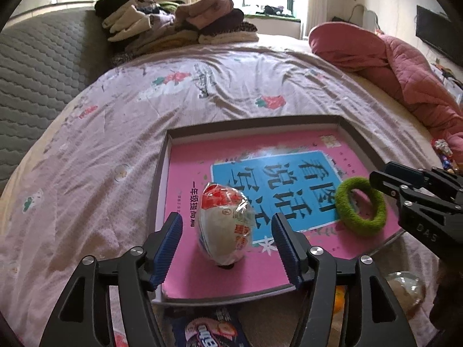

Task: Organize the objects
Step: 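Lower the wrapped ball onto the book and open the left gripper while the right releases the ring, then withdraw both grippers from the tray back toward the remaining items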

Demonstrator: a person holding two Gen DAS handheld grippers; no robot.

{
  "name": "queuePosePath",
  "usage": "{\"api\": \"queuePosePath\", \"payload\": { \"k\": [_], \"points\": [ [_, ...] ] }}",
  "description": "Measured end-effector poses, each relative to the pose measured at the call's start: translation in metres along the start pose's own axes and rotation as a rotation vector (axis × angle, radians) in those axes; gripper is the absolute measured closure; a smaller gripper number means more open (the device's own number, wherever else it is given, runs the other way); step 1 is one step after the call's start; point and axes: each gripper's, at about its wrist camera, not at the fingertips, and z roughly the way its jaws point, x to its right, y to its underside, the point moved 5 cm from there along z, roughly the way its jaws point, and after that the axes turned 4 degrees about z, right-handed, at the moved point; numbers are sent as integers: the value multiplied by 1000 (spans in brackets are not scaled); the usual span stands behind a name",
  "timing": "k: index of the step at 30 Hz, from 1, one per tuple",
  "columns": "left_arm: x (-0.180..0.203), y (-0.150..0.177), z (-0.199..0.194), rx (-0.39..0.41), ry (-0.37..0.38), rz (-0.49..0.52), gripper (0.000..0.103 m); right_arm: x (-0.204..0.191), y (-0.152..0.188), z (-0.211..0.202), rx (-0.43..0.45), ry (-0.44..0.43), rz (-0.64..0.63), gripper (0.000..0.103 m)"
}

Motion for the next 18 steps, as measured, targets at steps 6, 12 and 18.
{"api": "queuePosePath", "payload": {
  "k": [6,12,18],
  "points": [
    [6,-1,-22,38,-8,12,35,-2,-7,-16,37,-5,-1,72],
    [10,-3,-42,69,1,19,34,-2,-15,-37,84,-25,7,72],
    [11,-2,-64,103,-5,23,34,-7,-19,-62,131,-59,3,60]
  ]
}}
